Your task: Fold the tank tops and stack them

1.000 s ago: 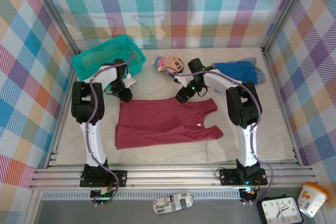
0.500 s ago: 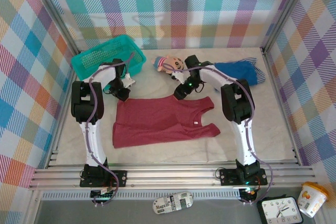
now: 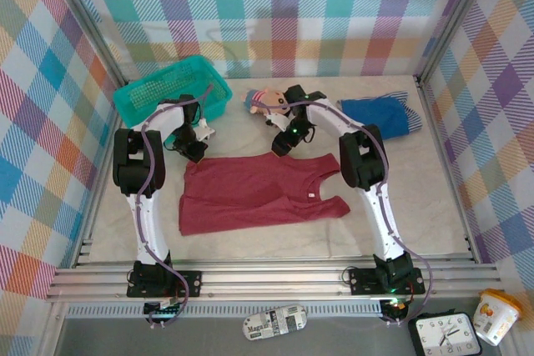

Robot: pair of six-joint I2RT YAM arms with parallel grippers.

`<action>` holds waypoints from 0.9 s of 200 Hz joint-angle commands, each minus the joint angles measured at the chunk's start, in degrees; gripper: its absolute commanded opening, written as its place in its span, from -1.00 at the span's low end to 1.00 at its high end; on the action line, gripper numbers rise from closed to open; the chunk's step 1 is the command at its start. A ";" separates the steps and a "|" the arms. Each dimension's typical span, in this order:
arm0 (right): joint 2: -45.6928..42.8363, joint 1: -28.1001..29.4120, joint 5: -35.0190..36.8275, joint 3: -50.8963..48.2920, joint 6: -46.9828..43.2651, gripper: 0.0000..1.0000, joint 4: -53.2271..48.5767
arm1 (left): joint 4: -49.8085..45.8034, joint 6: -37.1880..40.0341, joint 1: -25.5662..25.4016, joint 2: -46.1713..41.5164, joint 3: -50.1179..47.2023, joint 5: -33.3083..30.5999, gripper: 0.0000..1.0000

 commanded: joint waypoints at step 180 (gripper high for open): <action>-19.07 3.03 1.40 -26.82 -3.00 -0.85 29.27 | 2.89 1.68 -1.21 -13.43 -10.02 -3.79 -1.00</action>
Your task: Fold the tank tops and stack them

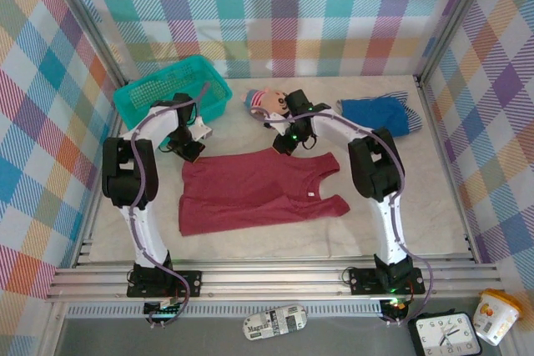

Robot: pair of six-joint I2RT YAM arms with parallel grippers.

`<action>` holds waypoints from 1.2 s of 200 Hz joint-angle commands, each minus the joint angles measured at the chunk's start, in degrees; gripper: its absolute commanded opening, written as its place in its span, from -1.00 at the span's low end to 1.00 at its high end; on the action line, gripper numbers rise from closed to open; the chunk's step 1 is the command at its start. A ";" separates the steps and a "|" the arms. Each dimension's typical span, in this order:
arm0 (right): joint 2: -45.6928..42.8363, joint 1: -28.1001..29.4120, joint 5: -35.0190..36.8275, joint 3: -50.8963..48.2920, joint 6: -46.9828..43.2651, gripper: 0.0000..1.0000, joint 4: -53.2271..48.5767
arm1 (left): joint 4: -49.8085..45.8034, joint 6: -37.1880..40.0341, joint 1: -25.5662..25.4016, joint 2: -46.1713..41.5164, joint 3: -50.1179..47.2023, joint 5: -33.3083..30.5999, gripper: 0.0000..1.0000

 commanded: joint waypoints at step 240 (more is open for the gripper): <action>-19.40 6.40 4.54 -30.48 -7.81 -0.68 14.15 | 4.16 3.36 -7.38 -18.27 -21.76 -7.33 -0.64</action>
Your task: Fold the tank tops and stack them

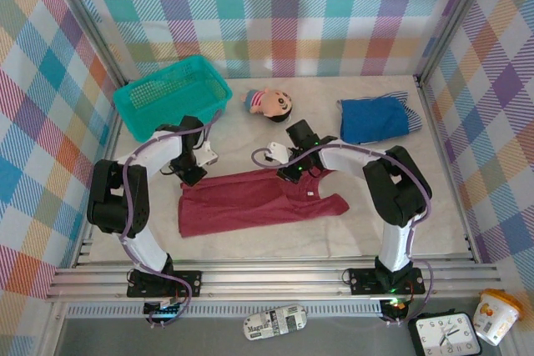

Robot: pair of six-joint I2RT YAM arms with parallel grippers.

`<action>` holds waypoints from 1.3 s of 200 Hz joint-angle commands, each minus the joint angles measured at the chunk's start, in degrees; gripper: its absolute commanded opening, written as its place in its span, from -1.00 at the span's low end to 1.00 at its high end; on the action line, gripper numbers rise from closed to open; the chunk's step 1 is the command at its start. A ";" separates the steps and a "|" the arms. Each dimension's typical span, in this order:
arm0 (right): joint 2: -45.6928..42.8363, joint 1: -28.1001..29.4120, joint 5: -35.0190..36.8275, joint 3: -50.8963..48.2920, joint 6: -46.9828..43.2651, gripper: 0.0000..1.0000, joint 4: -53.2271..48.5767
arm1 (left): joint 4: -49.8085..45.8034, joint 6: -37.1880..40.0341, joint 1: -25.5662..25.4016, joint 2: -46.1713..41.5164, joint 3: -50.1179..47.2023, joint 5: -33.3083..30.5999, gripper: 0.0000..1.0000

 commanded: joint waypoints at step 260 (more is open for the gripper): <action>-6.38 -11.35 9.14 2.69 42.28 -0.12 -9.34 | 5.75 -39.47 -1.88 3.62 -1.63 13.43 -0.42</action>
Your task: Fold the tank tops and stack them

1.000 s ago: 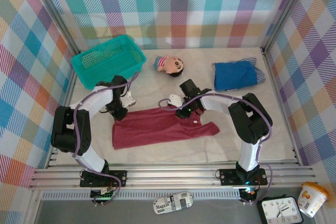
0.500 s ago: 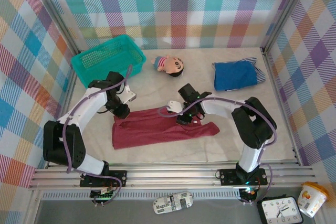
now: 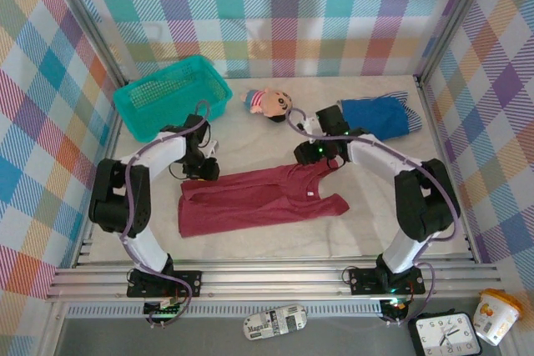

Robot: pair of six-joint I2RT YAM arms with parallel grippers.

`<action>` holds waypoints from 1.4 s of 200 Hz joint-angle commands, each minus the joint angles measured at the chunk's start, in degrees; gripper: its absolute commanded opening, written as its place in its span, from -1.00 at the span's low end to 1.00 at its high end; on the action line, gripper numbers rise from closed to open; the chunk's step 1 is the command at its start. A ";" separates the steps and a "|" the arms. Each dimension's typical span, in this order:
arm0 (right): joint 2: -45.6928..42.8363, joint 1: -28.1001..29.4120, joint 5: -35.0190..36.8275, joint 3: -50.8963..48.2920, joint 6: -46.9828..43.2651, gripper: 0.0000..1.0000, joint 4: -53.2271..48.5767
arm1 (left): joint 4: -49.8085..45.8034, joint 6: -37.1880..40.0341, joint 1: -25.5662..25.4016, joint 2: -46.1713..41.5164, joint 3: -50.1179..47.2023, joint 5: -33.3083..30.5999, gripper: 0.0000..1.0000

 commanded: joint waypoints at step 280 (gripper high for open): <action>27.80 -3.47 14.92 25.19 22.83 -0.46 -19.57 | -6.51 -0.76 0.30 5.01 -2.61 -0.09 -0.45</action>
